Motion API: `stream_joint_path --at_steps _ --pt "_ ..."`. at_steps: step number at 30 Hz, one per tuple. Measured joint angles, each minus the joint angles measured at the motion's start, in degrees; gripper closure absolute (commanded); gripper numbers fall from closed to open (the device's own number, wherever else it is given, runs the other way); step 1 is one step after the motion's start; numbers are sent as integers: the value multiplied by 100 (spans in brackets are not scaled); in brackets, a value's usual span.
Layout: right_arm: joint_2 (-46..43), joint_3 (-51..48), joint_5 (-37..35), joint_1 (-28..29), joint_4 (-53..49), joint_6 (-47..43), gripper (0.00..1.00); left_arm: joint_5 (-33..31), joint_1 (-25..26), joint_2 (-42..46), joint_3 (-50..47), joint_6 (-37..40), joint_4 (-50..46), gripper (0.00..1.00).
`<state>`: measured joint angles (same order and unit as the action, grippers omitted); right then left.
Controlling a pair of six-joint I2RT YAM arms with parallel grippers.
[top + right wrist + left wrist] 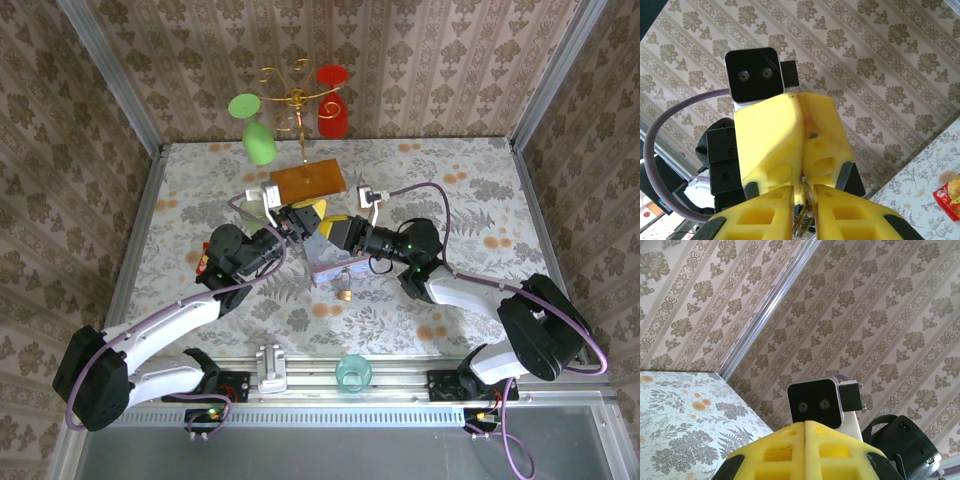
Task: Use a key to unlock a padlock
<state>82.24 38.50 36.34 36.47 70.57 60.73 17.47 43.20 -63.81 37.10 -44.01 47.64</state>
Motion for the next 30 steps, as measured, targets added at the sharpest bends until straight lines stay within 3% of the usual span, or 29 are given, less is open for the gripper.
stream_joint_path --at_steps 16,23,27,30 --pt "0 0 -205 4 0 -37 81 -22 0 -136 -33 -195 313 100" --pt "-2 0 -210 -2 -7 -85 86 -61 0 -153 -52 -251 361 100" --pt "-33 -22 -232 -11 -26 -170 99 -68 -2 -149 -52 -251 369 100" --pt "-81 -90 -278 -20 -59 -223 100 -83 0 -142 -66 -249 304 100"
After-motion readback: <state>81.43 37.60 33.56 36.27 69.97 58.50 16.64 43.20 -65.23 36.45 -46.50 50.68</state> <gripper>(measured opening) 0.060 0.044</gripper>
